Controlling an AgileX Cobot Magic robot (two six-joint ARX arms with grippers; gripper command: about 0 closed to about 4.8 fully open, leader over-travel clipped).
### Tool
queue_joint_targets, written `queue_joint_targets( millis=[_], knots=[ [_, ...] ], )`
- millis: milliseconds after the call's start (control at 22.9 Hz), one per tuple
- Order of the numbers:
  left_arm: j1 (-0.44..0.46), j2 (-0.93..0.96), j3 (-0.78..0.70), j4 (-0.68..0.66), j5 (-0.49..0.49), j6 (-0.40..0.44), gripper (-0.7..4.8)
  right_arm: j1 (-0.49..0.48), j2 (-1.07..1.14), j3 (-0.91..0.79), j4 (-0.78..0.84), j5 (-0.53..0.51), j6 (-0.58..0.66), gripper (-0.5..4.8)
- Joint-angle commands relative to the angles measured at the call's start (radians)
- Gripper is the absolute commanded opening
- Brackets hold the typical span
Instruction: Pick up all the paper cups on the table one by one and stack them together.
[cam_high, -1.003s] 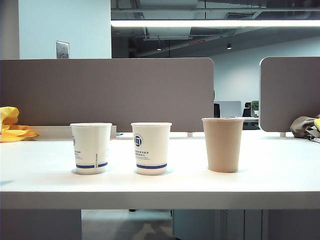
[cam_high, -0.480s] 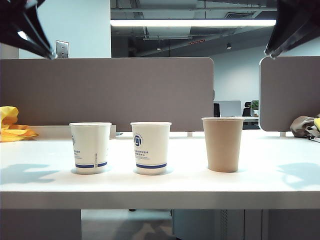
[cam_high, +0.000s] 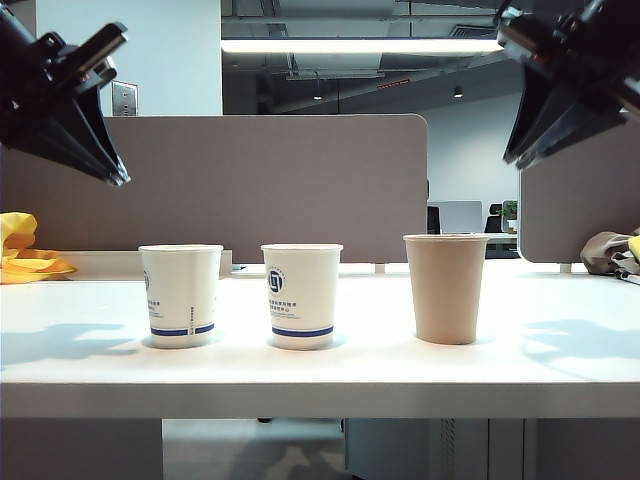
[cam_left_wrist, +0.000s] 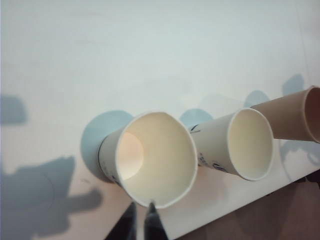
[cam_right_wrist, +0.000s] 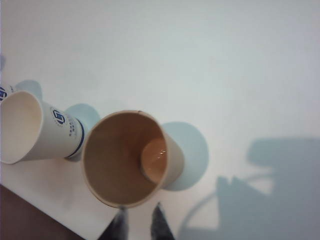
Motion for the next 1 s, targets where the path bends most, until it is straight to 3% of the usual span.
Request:
queue_joint_targets(
  millis=[44, 174, 1003],
  knots=[
    [0.000, 0.040, 0.003, 0.026, -0.007, 0.016, 0.35, 0.013, 0.043, 0.003, 0.017, -0.010, 0.006, 1.52],
    [0.000, 0.074, 0.003, 0.027, -0.003, 0.031, 0.88, 0.022, 0.069, 0.003, 0.019, -0.006, 0.010, 1.52],
    [0.000, 0.193, 0.005, 0.061, 0.054, 0.027, 0.89, 0.022, 0.165, 0.007, 0.043, 0.002, 0.005, 1.52]
  ],
)
